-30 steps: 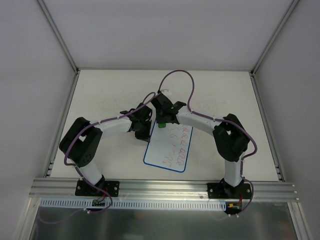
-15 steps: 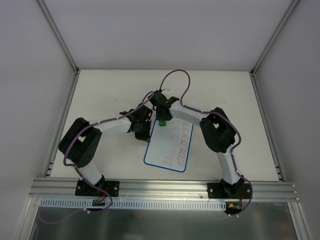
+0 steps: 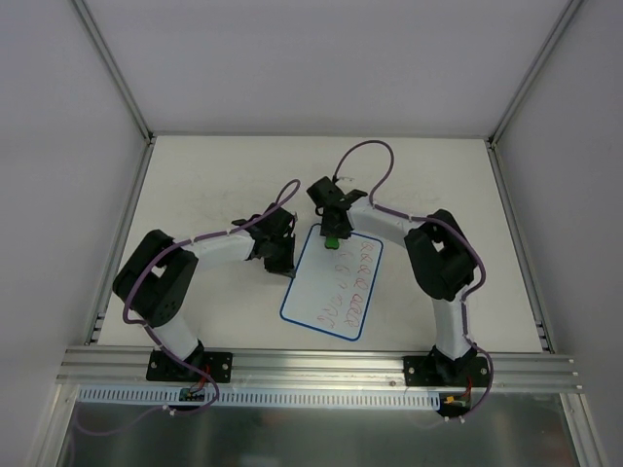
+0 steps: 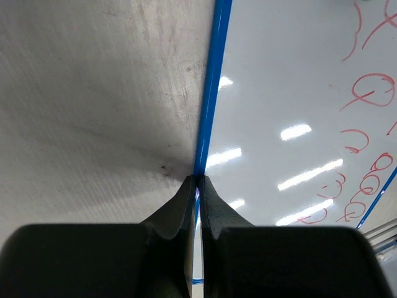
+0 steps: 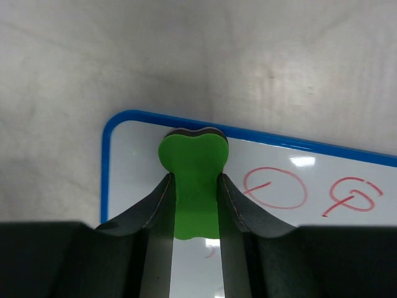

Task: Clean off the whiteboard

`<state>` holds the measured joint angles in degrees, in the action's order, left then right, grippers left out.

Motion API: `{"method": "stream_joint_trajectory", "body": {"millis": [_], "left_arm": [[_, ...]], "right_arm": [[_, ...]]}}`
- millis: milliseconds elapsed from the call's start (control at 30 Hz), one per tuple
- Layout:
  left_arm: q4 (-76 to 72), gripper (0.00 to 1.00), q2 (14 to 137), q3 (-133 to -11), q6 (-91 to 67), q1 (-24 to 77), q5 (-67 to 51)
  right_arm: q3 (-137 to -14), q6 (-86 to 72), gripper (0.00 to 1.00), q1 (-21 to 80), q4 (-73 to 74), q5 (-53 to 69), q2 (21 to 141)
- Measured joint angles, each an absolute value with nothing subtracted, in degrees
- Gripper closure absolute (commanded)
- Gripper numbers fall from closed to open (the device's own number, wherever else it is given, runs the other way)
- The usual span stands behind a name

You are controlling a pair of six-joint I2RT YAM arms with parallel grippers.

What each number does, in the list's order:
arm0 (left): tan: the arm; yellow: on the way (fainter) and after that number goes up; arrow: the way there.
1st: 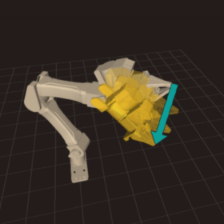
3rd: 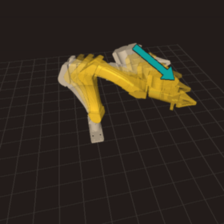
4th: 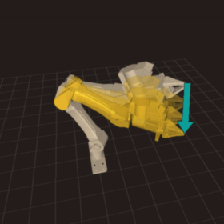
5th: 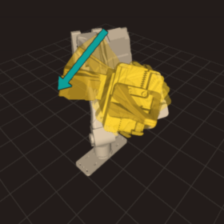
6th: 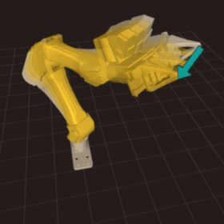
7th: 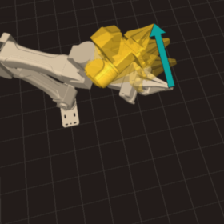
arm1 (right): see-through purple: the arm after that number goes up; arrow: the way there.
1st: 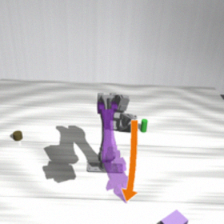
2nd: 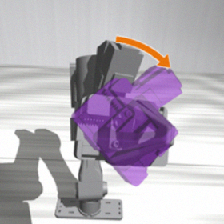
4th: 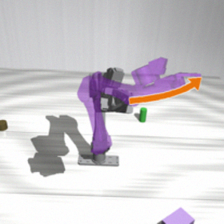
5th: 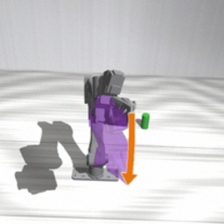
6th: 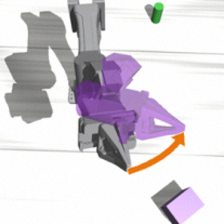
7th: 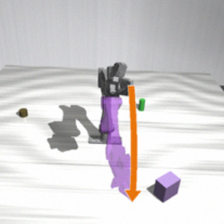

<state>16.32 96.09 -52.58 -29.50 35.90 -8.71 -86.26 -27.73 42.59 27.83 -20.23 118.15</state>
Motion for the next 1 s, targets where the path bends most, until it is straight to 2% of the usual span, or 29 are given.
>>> {"method": "stream_joint_trajectory", "body": {"millis": [333,567,800,1000], "left_arm": [[15.51,1.00,95.72,-51.92,-29.85,35.90,-9.26],[15.94,1.00,95.66,-51.92,-29.87,35.90,-10.02],[16.38,1.00,95.53,-51.55,-30.13,35.79,-10.35],[17.06,1.00,95.09,-51.11,-30.48,35.40,-11.31]], "right_arm": [[-73.49,-28.80,1.00,38.30,28.53,-20.12,108.64],[-73.91,-25.41,1.00,40.84,28.77,-19.59,108.84],[-79.50,-23.09,1.00,50.35,27.97,-15.22,112.88],[-78.50,-23.57,1.00,50.22,26.28,-13.80,112.53]]}}
